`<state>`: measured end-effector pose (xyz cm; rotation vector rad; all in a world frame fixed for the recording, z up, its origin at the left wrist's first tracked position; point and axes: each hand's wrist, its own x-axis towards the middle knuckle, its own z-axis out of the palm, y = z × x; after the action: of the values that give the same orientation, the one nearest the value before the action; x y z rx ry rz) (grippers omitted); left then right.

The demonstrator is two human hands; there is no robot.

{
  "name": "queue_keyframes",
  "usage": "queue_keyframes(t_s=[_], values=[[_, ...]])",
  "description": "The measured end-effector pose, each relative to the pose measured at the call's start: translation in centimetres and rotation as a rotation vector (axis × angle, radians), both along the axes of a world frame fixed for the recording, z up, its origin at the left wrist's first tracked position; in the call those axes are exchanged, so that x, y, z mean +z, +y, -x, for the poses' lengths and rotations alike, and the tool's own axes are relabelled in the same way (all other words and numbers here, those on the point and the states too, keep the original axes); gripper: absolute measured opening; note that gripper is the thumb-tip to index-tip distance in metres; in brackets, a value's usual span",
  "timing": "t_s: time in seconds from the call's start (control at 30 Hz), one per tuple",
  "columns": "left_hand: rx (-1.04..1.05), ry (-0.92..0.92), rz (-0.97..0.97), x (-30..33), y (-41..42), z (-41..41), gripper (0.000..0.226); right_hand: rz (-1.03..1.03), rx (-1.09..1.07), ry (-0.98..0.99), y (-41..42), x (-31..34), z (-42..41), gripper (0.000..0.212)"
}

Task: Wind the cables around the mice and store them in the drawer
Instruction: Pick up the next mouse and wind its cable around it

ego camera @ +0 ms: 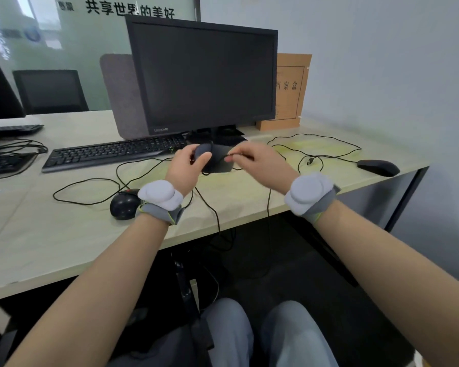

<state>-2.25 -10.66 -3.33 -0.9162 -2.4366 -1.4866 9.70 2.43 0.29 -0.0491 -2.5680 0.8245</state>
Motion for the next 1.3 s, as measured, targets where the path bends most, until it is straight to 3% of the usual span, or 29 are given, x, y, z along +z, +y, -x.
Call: queue_keyframes(t_s=[0.13,0.3,0.4,0.5,0.57,0.6,0.63,0.67,0.7,0.73,0.8,0.87,0.93,1.0,1.07,1.2,1.3], values=[[-0.218,-0.079,-0.087,0.3,-0.4,-1.5,0.03,-0.081,0.09,-0.031,1.1,3.1,0.1,0.019],[-0.486,-0.265,-0.174,0.2,-0.4,-2.5,0.032,-0.035,0.126,-0.037,2.4,4.8,0.5,0.009],[-0.648,-0.414,-0.343,0.4,0.1,-3.1,0.029,0.149,0.126,-0.02,3.2,4.1,0.8,0.004],[-0.744,-0.548,-0.501,0.4,0.6,-3.2,0.032,0.439,0.123,-0.008,3.5,2.5,1.5,0.013],[-0.83,-0.622,-0.562,0.2,0.7,-3.2,0.036,0.664,0.454,0.064,2.2,2.2,1.2,0.032],[-0.866,-0.649,-0.587,0.1,0.7,-3.2,0.037,0.704,0.597,0.123,1.8,2.1,1.0,0.05],[-0.877,-0.667,-0.621,0.1,0.9,-3.1,0.037,0.668,0.818,0.305,1.2,1.4,0.9,0.059],[-0.856,-0.681,-0.668,0.1,1.0,-3.1,0.036,0.631,0.442,0.184,1.5,0.2,1.2,0.051],[-0.812,-0.689,-0.728,0.3,1.2,-3.0,0.034,0.494,0.278,0.081,1.5,-0.4,1.5,0.038],[-0.756,-0.682,-0.788,0.5,1.3,-2.9,0.032,0.463,-0.054,-0.072,2.3,-1.7,1.8,0.027],[-0.601,-0.642,-0.865,1.1,1.8,-2.7,0.026,0.484,0.145,-0.141,1.5,-3.6,1.5,0.017],[-0.405,-0.619,-0.903,1.5,2.1,-2.1,0.019,0.303,0.155,-0.303,-0.9,-3.9,1.2,0.017],[-0.229,-0.571,-0.881,1.8,2.2,-1.2,0.011,0.008,0.089,-0.313,-2.4,-4.2,1.2,0.016],[-0.086,-0.454,-0.761,1.8,1.9,-0.5,0.019,-0.159,-0.029,-0.212,-2.7,-4.0,1.0,0.018],[-0.02,-0.345,-0.63,1.7,1.3,0.2,0.031,-0.175,-0.089,-0.116,-2.4,-2.7,0.9,0.022],[0.025,-0.186,-0.301,0.9,0.4,0.6,0.035,0.028,-0.038,-0.016,-1.3,-0.1,0.8,0.019],[-0.033,-0.061,-0.138,0.7,0.4,-0.1,0.032,-0.031,-0.022,0.013,-0.3,1.5,1.0,0.018]])
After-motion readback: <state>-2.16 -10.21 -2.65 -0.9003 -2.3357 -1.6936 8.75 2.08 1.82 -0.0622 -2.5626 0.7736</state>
